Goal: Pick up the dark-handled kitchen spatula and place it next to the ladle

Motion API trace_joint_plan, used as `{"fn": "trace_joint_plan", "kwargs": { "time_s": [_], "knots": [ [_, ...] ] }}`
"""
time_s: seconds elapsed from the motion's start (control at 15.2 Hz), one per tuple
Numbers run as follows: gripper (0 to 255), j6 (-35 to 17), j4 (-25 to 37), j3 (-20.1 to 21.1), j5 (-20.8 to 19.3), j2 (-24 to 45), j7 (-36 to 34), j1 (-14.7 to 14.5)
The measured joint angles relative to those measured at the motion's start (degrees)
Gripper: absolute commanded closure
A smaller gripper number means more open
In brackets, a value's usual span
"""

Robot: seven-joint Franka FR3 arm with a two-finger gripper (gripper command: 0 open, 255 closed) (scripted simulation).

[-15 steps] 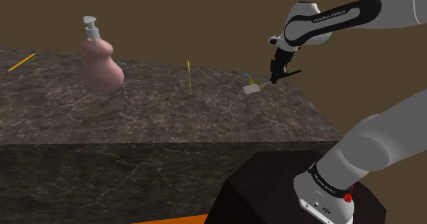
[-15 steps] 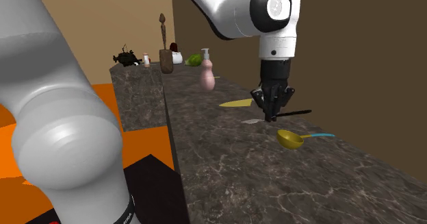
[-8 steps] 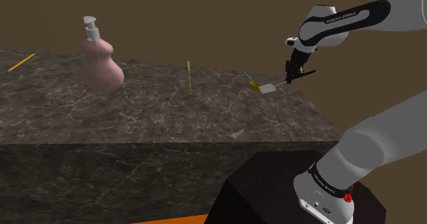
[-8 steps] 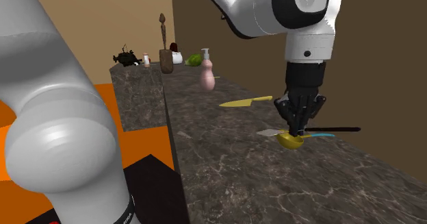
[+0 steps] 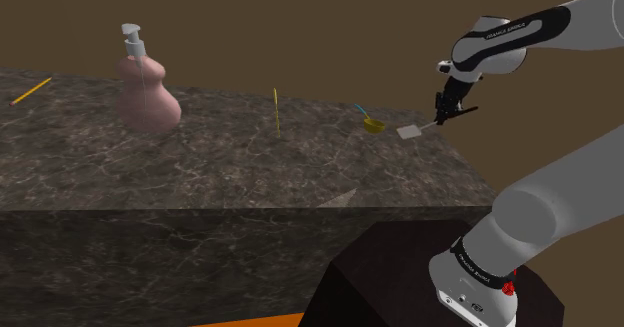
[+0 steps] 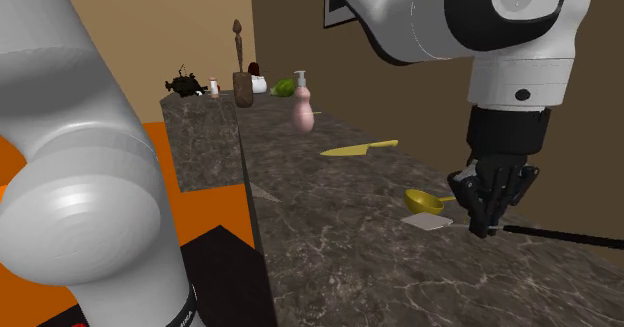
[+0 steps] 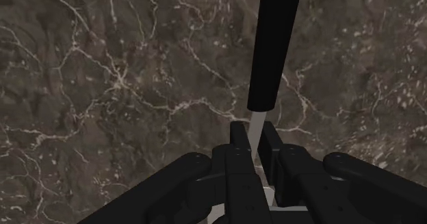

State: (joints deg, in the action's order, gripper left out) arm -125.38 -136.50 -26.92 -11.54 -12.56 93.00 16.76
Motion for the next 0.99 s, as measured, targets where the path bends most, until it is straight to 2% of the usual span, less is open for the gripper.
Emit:
{"fn": "trace_joint_plan", "kwargs": {
  "time_s": [0.99],
  "knots": [
    [255, -12.62, -4.98, -1.81, 2.74, 8.09, 2.26, -0.25]
  ]
}}
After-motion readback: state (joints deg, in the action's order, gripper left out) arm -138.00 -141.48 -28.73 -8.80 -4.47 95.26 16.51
